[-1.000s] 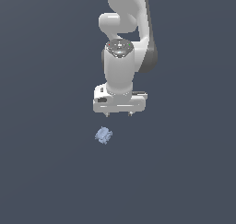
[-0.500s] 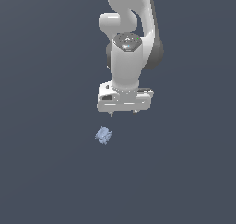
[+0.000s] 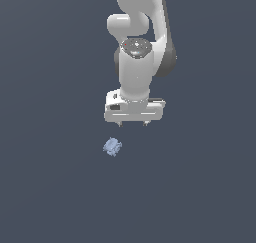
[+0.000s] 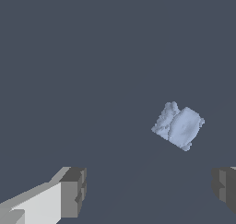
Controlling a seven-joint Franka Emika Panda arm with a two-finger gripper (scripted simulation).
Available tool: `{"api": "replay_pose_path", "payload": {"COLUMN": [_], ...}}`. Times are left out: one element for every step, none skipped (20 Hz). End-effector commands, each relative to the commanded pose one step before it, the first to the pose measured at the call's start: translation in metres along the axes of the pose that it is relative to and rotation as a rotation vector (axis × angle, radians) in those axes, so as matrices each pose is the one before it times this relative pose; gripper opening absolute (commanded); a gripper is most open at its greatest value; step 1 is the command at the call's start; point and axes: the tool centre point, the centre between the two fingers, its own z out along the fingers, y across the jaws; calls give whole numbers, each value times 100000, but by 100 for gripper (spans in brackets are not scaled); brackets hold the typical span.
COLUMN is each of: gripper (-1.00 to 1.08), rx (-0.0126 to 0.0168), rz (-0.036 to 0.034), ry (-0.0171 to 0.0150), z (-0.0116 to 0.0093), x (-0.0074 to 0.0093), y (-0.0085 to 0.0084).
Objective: Pick up the object and move it to a goal position.
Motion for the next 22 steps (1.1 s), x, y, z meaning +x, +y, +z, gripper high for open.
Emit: {"api": "replay_pose_path", "payload": {"gripper": [100,100,100,100,100,100,100,100,100,100,100,100,100,100,100,100,100,100,100,100,100,100], "rx": [158,84,84,80,74,64,49,30,7,-22,-51,-74,-91,-103,-110,-113,-112,-108,-101,-92,-81,-69], "rz": [3204,1736,1943,2141,2354,2569,2780,2994,3208,3420,3405,3179,2953,2729,2505,2284,2062,1841,1624,1403,1188,970], "ry": [-373,-164,-182,-199,-218,-236,-251,-265,-278,-287,-276,-247,-220,-194,-170,-148,-127,-108,-91,-76,-62,-49], "z": [599,310,347,383,423,463,503,544,585,627,627,588,548,509,469,429,388,348,307,267,226,185], "x": [134,91,105,119,134,151,169,189,210,233,242,235,227,217,205,192,178,162,146,128,110,91], "y": [540,274,306,336,371,407,441,475,509,542,540,504,467,431,394,359,323,287,253,217,184,150]}}
